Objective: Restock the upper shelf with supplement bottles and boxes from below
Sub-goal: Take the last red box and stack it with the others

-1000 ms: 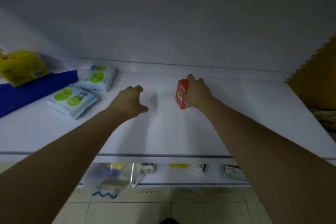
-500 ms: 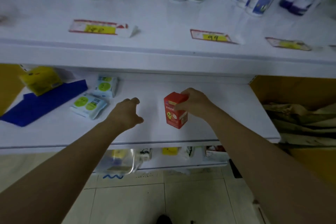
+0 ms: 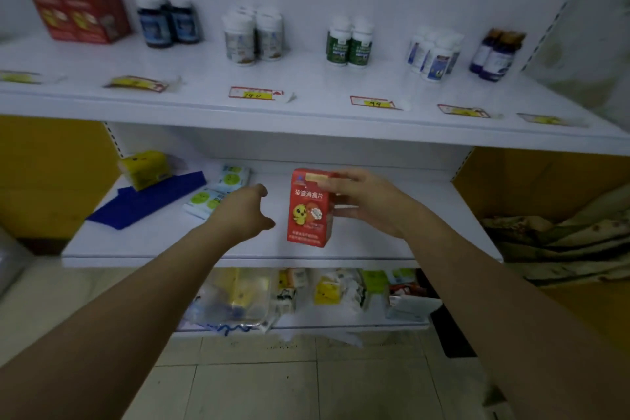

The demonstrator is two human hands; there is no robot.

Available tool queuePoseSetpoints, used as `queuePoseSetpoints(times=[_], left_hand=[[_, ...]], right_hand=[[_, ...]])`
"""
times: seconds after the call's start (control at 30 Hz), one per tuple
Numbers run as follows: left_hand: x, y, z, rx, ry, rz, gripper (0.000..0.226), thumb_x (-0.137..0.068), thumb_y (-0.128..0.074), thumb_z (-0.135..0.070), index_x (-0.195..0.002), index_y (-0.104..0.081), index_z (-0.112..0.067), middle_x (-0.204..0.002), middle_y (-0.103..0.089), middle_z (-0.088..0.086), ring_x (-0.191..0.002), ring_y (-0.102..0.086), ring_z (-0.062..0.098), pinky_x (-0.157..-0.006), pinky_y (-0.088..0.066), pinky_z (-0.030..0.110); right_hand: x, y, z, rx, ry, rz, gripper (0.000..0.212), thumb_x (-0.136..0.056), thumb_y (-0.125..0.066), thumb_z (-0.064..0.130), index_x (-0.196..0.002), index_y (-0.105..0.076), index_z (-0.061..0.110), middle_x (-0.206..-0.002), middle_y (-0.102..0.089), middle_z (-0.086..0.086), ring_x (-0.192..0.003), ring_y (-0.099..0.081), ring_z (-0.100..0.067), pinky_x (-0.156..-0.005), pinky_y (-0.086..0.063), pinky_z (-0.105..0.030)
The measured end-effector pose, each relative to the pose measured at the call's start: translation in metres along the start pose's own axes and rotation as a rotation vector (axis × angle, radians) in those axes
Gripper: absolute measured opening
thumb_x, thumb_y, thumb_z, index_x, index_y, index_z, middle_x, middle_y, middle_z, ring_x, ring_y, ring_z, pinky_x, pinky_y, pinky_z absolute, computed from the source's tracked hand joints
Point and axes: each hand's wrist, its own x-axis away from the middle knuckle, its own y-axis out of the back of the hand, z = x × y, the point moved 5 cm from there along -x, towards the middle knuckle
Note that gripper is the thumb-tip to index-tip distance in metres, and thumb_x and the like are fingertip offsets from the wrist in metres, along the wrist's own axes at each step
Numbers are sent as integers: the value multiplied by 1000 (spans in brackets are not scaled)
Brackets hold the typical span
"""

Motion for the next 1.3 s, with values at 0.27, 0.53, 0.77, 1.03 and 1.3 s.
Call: queuePoseSetpoints(times=[0.27,0.53,0.77,1.03,1.3], left_hand=[[104,50,17,-34,53,-52,63,-81,-71,-29,-135,-44,-12,-133,-54,12,-116,-55,27,-91,-46,33],[178,122,68,-132,199,-5,49,-85,-67,-30,-126,-51,-8,-124,-57,11,-99,-53,22,-76,-39,27],[198,196,141,-136,258,-109,57,-85,-67,-29,-134,-44,-12,-132,-53,10,-115,-53,24,-85,-46,29],[193,285,235,-138,267,-179,59,-87,-65,-28,-139,-41,-11,-137,-50,10,-119,-52,25,-88,-46,29],[135,328,292,-102,206,-201,51,-88,-64,-25,-134,-45,-11,-127,-56,9,-88,-49,16,-75,-44,25]], right_hand=[[73,-62,47,-185,115,41,26,-93,-49,42,-102,-56,18,-87,-64,-3,-83,-61,-18,-91,-46,-37],[95,-135,106,-284,102,112,30,-90,-45,41,-84,-62,16,-66,-67,-2,-61,-65,-18,-70,-52,-31],[65,-217,156,-266,162,96,38,-87,-43,46,-73,-64,17,-59,-67,-3,-52,-64,-16,-62,-52,-27],[9,-312,219,-277,283,87,40,-91,-40,44,-74,-64,17,-56,-68,0,-49,-64,-14,-63,-50,-28],[-61,-359,244,-178,302,129,33,-80,-63,35,-106,-62,14,-80,-71,-3,-59,-69,-13,-60,-56,-26]])
